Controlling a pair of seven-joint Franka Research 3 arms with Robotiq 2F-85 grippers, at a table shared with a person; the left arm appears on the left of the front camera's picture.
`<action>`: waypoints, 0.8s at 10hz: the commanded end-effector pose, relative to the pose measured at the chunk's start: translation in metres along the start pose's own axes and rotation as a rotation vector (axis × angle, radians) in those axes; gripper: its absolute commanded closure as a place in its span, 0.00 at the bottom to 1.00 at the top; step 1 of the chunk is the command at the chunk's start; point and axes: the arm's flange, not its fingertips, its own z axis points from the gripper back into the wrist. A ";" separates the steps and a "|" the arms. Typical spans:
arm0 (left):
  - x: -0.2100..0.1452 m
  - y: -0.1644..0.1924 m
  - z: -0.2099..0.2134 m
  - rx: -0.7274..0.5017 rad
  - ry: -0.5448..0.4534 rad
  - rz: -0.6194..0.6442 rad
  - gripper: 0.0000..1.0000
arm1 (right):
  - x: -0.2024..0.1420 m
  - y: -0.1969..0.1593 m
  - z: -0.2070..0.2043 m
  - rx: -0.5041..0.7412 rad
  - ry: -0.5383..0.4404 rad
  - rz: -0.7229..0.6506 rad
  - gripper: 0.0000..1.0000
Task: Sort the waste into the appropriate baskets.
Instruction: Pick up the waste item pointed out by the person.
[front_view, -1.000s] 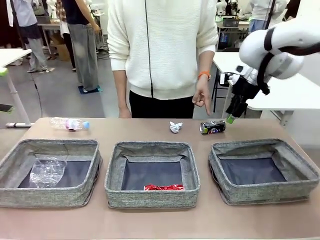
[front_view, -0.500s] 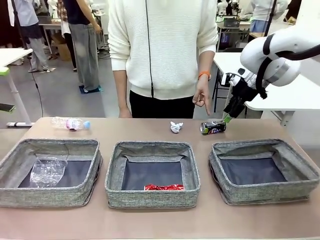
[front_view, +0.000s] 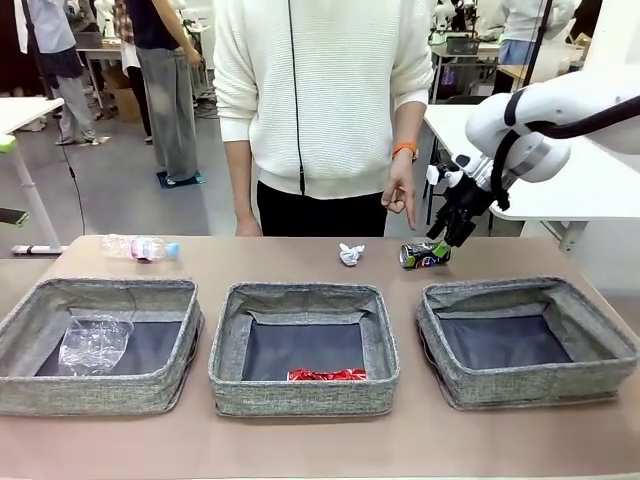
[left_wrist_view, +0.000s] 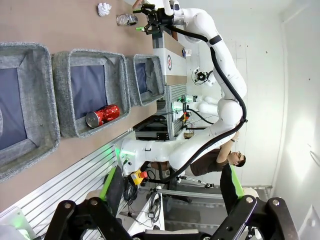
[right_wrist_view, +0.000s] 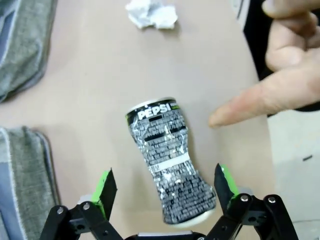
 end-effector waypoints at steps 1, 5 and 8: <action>-0.002 0.000 0.000 -0.010 0.003 -0.016 0.00 | -0.007 -0.010 -0.008 0.031 0.011 0.067 0.00; -0.002 0.000 0.000 -0.010 0.003 -0.016 0.00 | -0.014 -0.008 -0.019 0.035 0.008 0.062 0.00; -0.002 0.000 0.000 -0.010 0.003 -0.016 0.00 | -0.011 -0.007 -0.019 0.060 -0.013 0.053 0.60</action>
